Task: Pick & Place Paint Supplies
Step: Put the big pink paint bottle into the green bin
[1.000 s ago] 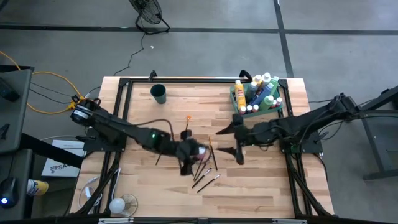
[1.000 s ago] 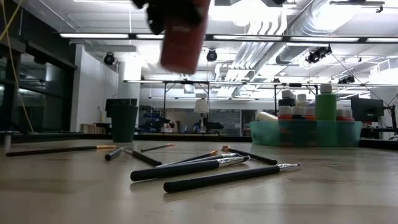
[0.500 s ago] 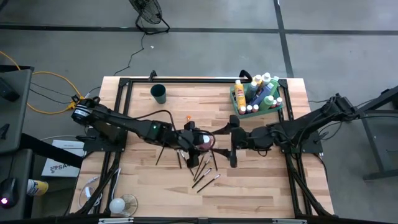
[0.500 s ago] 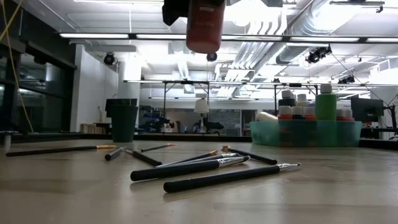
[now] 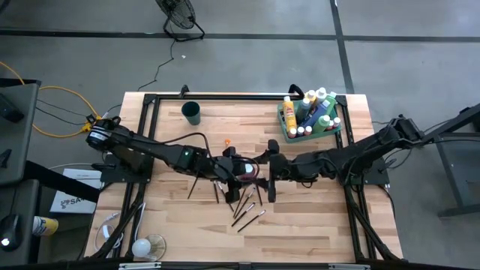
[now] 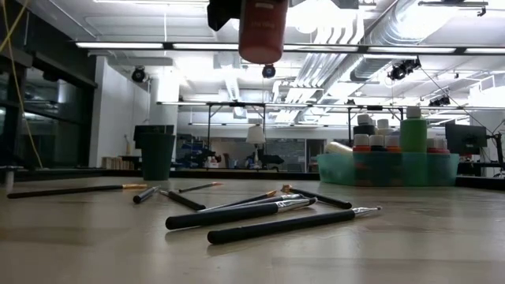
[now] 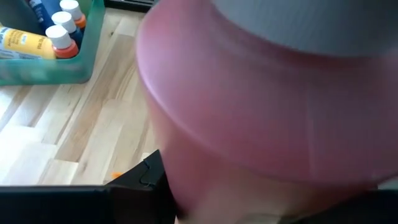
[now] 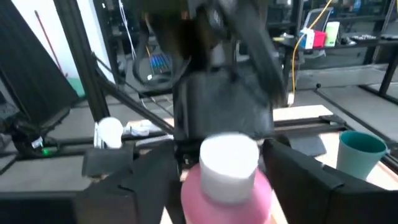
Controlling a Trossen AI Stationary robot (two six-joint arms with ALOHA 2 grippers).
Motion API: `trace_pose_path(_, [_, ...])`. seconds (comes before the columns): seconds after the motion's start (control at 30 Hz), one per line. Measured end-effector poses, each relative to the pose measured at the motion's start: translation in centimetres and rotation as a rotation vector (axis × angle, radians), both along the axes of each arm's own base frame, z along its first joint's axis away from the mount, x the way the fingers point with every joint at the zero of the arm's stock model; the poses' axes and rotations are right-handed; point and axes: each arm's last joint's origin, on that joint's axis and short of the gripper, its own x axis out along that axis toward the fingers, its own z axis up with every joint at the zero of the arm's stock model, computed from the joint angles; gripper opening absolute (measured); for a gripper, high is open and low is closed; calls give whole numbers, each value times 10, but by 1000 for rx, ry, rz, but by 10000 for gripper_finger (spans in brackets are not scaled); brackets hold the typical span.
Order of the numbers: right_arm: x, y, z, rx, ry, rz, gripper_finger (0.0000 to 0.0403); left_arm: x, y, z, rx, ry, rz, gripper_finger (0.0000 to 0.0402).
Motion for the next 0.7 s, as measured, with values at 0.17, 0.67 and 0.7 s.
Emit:
trace_pose_path(0.17, [0, 0, 2, 1, -19, 3, 185, 0, 0, 0, -2, 0, -1, 170])
trace_pose_path(0.67, [0, 0, 1, 7, -1, 3, 121, 2, -1, 3, -8, -35, -3, 177])
trace_pose_path(0.7, [-1, 0, 1, 15, -2, 3, 118, 2, -1, 3, -9, -35, -4, 182])
